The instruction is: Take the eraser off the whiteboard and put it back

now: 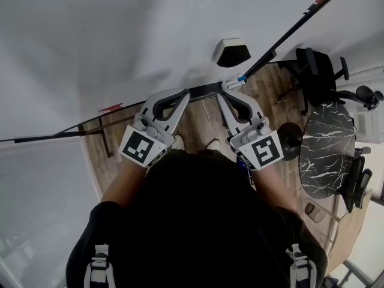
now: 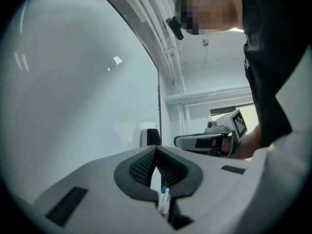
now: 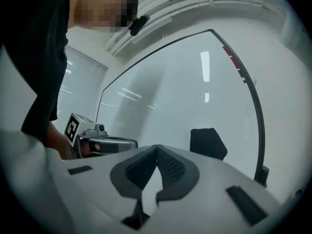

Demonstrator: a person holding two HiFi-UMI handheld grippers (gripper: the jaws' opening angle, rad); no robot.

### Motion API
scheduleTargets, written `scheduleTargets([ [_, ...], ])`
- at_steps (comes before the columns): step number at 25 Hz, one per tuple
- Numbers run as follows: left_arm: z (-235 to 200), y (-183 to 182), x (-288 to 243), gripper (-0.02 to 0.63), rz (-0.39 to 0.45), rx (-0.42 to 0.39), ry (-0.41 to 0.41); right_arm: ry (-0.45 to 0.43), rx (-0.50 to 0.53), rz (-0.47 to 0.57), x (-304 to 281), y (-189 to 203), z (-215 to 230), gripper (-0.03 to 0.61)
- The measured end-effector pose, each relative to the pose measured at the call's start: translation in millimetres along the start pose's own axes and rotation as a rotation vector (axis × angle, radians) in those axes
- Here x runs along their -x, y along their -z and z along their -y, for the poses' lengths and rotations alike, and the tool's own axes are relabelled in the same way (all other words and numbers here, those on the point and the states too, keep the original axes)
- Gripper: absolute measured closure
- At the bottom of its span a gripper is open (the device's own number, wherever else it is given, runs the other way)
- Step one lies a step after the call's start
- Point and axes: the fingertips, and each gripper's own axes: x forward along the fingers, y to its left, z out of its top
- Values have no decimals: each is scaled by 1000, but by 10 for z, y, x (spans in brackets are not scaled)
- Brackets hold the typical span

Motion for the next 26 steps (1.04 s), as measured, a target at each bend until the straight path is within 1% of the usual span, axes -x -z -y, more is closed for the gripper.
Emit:
scheduleTargets([
  [4,66,86,-20,614,-39,1,-4,-4,-11,-6,43,52,-17,575],
  [10,105,68,-48,614,-39,-1,1,-1,-12,-25,87,107,-9,575],
  [12,118,53,-55,614,-28,-8,6,-3,-17,-20,89,106,-13,575],
  [14,148,-5,-73,614,13,-15,22,-4,-13,-28,98,120,-13,575],
  [15,157,-12,-78,614,16,-14,24,-9,-9,-34,99,126,-17,575],
  [17,151,44,-71,614,-24,-6,11,-21,-2,-46,100,141,-37,575],
  [19,151,83,-63,614,-45,-3,2,-26,0,-53,105,159,-52,575],
  [26,213,75,-55,614,-36,-4,14,-44,-4,-56,142,165,-118,575],
])
